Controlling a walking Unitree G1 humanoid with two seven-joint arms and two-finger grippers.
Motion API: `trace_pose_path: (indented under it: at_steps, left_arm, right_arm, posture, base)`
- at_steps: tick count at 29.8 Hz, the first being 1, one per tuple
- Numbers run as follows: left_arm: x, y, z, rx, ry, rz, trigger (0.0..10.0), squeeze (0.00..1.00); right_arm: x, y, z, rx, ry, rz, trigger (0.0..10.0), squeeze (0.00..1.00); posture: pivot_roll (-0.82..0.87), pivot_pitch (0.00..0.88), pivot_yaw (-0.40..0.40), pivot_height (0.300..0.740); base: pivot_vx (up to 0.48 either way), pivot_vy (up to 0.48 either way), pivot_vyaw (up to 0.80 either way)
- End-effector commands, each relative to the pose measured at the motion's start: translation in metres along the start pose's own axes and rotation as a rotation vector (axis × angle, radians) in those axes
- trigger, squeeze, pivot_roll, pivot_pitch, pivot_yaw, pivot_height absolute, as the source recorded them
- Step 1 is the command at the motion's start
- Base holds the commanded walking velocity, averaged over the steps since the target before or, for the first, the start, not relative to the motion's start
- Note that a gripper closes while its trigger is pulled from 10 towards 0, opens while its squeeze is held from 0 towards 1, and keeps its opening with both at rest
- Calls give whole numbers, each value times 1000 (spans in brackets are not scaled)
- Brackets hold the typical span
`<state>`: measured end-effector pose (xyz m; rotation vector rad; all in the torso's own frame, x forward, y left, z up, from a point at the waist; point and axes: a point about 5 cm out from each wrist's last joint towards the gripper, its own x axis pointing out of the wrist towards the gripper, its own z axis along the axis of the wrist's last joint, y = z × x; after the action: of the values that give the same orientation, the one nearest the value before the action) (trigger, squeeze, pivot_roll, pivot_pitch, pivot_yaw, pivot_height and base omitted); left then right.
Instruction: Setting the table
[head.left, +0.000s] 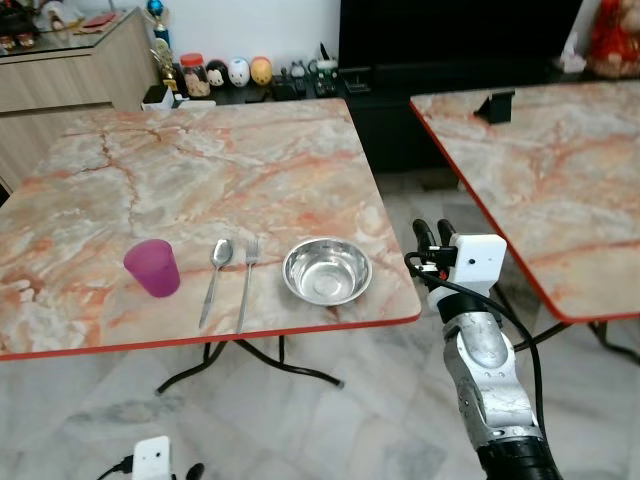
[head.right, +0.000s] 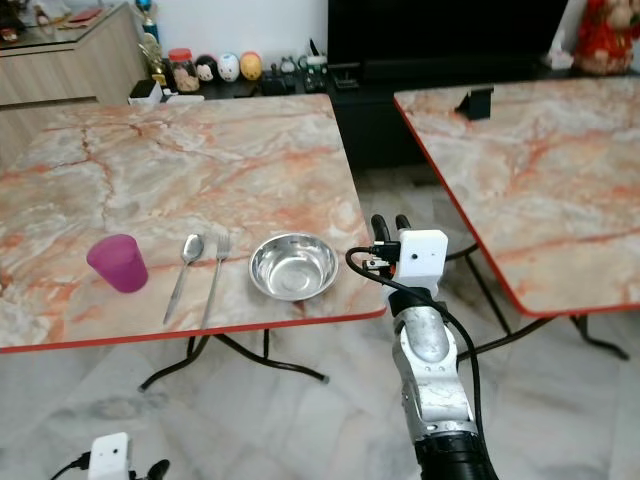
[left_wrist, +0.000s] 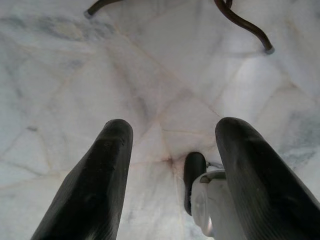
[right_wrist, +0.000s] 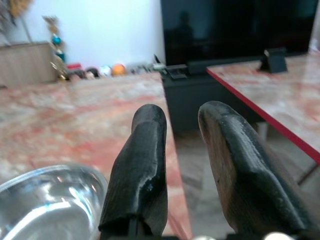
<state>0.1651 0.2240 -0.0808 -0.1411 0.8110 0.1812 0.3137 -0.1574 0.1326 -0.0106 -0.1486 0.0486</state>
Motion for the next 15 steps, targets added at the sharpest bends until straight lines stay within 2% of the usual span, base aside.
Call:
trace_pose_path:
  at_steps: [1, 10, 15]
  left_arm:
    - [-1, 2, -2, -7, 10, 9, 10000, 0]
    - [-1, 2, -3, -3, 9, 9, 10000, 0]
    - [-1, 2, -3, 13, 8, 5, 10000, 0]
  right_arm:
    - [4, 4, 4, 8, -8, 14, 10000, 0]
    - [4, 5, 3, 20, -2, 20, 10000, 0]
    - [5, 5, 2, 45, 5, 17, 10000, 0]
  posture:
    - [-74, 0, 45, 740]
    - [-72, 0, 44, 740]
    - [-72, 0, 44, 740]
  base:
    - [0, 0, 0]
    - [0, 386, 0]
    - [0, 0, 0]
